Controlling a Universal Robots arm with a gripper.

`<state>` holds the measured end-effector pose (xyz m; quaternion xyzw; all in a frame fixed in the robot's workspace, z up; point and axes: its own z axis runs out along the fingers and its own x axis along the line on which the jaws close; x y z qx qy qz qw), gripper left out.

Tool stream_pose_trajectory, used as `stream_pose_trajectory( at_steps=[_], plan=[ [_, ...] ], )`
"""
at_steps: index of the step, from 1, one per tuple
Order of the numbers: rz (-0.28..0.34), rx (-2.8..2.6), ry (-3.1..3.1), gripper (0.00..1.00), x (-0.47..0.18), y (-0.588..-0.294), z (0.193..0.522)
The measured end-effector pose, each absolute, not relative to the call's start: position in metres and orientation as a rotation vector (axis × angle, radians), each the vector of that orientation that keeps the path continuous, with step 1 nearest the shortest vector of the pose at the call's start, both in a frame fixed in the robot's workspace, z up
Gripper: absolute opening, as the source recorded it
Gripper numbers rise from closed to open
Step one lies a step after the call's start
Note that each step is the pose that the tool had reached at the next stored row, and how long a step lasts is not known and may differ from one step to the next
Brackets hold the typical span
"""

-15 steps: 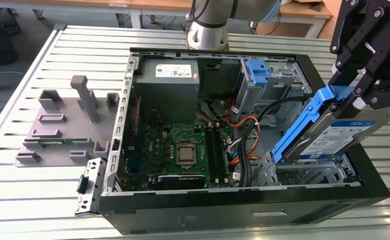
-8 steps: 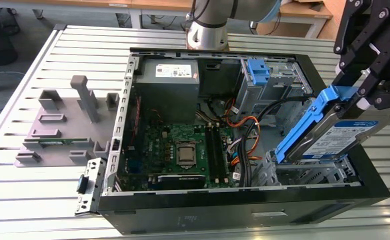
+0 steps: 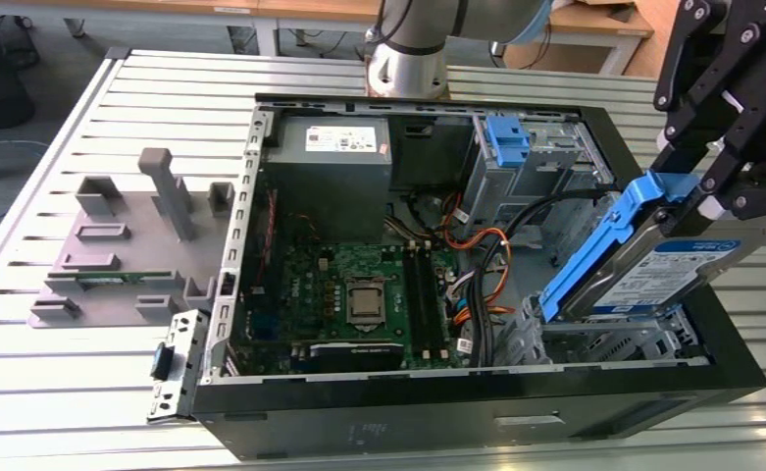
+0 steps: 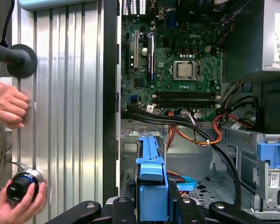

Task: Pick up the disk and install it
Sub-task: 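Pick up the disk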

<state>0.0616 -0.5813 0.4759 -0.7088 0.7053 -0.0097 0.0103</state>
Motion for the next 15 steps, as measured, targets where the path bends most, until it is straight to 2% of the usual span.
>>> stream_pose_trajectory(
  at_steps=[15],
  plan=[
    [-0.031, -2.213, 2.202, 0.36, 0.0616, -0.5813, 0.47]
  ],
)
